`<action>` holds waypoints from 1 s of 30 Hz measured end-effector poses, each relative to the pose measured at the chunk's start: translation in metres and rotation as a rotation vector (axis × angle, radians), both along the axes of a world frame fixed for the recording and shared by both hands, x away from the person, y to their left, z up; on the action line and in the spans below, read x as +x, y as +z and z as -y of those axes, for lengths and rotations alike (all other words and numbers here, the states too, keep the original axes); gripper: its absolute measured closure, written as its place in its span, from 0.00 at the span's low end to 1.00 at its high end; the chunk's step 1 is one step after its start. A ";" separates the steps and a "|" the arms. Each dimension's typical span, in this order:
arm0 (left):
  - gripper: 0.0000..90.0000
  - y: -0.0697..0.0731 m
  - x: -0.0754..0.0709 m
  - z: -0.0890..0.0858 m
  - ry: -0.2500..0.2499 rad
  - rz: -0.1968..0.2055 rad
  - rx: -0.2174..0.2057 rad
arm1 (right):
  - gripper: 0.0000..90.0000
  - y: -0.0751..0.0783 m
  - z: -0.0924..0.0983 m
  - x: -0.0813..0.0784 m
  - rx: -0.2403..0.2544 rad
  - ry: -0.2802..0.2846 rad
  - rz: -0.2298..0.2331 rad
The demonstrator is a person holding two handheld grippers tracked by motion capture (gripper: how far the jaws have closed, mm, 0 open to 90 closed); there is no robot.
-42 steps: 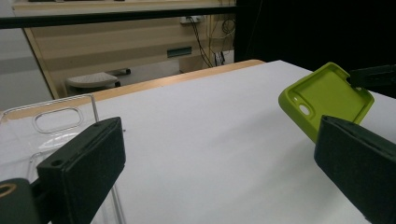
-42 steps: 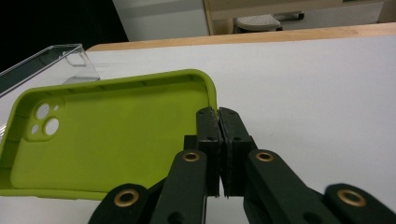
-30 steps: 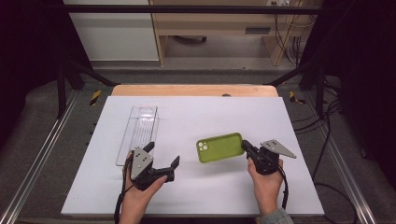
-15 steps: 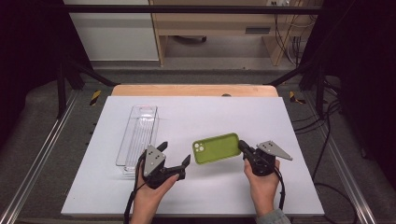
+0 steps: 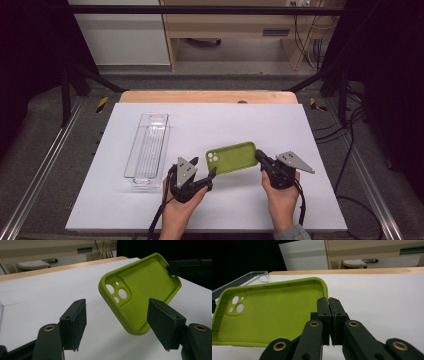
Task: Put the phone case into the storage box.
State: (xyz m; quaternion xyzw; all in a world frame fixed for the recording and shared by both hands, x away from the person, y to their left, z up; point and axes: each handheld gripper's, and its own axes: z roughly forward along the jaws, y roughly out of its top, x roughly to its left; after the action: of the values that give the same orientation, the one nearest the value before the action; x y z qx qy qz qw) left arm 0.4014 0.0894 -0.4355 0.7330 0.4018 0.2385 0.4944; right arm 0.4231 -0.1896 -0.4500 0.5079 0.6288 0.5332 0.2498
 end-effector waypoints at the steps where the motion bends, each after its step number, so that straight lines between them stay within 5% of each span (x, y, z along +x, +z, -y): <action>1: 0.36 0.000 0.001 0.001 0.005 -0.005 -0.007 | 0.98 0.000 0.000 0.000 0.001 -0.001 0.003; 17: 0.62 -0.003 0.006 -0.002 -0.008 -0.094 -0.076 | 0.98 0.001 -0.004 -0.003 -0.013 0.014 0.033; 30: 0.81 -0.005 0.007 -0.008 0.007 -0.129 -0.133 | 0.98 0.000 -0.005 -0.004 -0.020 0.020 0.036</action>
State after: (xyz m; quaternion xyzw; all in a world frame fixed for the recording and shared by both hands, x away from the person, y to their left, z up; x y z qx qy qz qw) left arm 0.4085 0.0977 -0.4407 0.7110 0.4501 0.1654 0.5143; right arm 0.4195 -0.1845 -0.4504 0.4893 0.6344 0.5387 0.2607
